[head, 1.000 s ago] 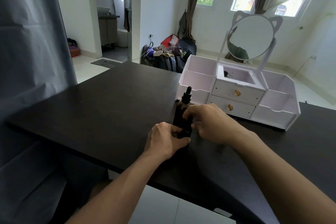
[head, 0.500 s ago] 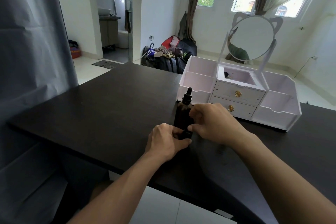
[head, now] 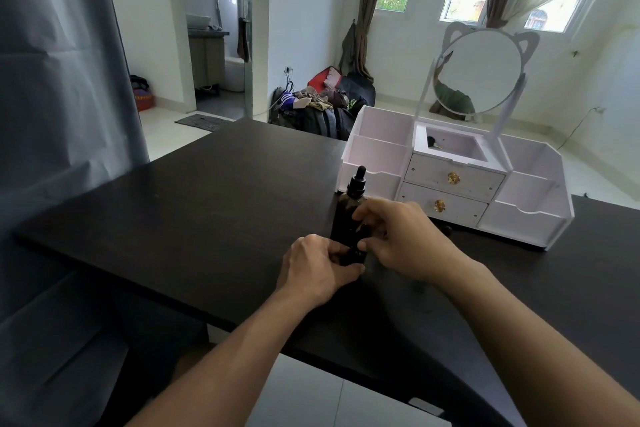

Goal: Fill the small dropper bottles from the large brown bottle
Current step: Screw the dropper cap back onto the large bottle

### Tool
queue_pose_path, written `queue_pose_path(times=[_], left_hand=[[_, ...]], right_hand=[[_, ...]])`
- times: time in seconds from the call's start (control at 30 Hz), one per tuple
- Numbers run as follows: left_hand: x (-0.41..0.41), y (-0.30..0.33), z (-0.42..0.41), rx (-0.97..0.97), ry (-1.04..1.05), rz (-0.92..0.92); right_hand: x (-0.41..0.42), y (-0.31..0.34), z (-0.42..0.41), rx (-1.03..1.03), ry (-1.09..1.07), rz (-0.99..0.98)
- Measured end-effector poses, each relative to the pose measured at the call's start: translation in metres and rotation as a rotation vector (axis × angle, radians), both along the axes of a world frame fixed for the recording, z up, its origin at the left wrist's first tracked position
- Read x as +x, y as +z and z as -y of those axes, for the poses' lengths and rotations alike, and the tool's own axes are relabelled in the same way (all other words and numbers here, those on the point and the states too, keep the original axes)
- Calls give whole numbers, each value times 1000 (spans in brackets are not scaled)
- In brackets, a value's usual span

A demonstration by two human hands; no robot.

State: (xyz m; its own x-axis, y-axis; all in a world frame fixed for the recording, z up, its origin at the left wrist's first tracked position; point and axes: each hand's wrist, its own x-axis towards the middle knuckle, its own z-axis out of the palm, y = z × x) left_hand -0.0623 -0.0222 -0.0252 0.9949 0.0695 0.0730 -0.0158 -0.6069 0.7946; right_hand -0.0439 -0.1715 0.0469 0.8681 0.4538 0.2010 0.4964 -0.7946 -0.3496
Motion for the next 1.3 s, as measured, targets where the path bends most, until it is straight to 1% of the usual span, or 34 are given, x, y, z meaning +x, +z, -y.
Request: queue_pose_path(times=[0.2,0.37,0.53,0.7,1.1,1.3], left_hand=[[-2,1,0,47,-12,37],[-2,1,-1,61,-48,4],[-1,0,-3,32,-80,-34],[-2,0,-3,25,-72,-50],[-2,1,-1,4,-58,-84],[-2,1,-2,2,-65,-86]], right_hand=[[-2,-1,2,25,17,-42],[-2,-4,3,28,27,-54],[-3,-8,2,4,5,-2],[-6,-7,3,29,52,-33],[-10,-9,2,36,44,-36],[-13,-11,-1,40,34,-5]])
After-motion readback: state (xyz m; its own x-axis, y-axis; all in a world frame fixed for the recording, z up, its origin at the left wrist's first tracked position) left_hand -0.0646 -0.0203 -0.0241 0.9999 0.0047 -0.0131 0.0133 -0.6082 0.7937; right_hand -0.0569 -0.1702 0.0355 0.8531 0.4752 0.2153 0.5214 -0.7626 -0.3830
